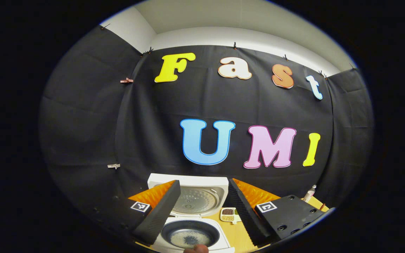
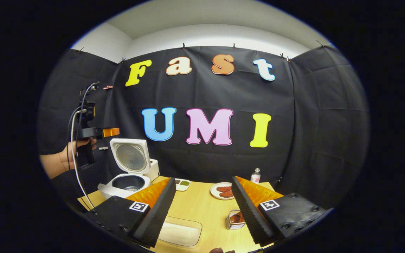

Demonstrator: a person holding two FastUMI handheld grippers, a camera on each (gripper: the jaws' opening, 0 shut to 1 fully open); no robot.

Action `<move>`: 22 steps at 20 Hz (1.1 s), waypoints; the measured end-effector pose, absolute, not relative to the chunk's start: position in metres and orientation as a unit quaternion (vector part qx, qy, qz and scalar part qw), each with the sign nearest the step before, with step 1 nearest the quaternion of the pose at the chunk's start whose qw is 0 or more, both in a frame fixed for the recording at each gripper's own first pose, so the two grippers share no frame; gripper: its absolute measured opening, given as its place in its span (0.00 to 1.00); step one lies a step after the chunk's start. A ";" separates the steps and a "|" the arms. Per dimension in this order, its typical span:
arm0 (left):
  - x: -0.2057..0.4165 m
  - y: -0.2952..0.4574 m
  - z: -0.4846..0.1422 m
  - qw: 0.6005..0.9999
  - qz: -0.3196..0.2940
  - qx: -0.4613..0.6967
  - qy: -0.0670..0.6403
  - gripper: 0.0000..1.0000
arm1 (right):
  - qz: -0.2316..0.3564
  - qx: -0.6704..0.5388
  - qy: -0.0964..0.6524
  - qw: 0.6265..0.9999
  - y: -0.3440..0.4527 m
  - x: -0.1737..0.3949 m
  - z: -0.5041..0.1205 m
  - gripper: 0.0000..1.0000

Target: Close the left gripper, press the button to open the rice cooker; take a wooden spoon from the chopstick holder with the right hand, scoop a spoonful of rice and pour it into the rice cooker, then put the wooden spoon back into the chopstick holder.

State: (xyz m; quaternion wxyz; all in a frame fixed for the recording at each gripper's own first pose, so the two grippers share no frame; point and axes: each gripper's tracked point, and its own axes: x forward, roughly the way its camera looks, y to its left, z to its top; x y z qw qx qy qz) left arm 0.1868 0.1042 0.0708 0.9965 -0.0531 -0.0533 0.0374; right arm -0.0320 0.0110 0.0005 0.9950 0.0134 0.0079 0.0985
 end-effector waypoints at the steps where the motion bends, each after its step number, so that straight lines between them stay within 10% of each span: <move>1: 0.198 0.107 0.073 0.996 0.036 -0.056 -0.054 0.95 | 0.099 0.010 0.009 0.995 0.016 -0.033 0.001 0.98; 22: 0.347 0.158 0.011 0.993 0.095 -0.013 0.066 0.98 | -0.009 0.009 0.053 0.999 -0.016 -0.065 -0.019 0.98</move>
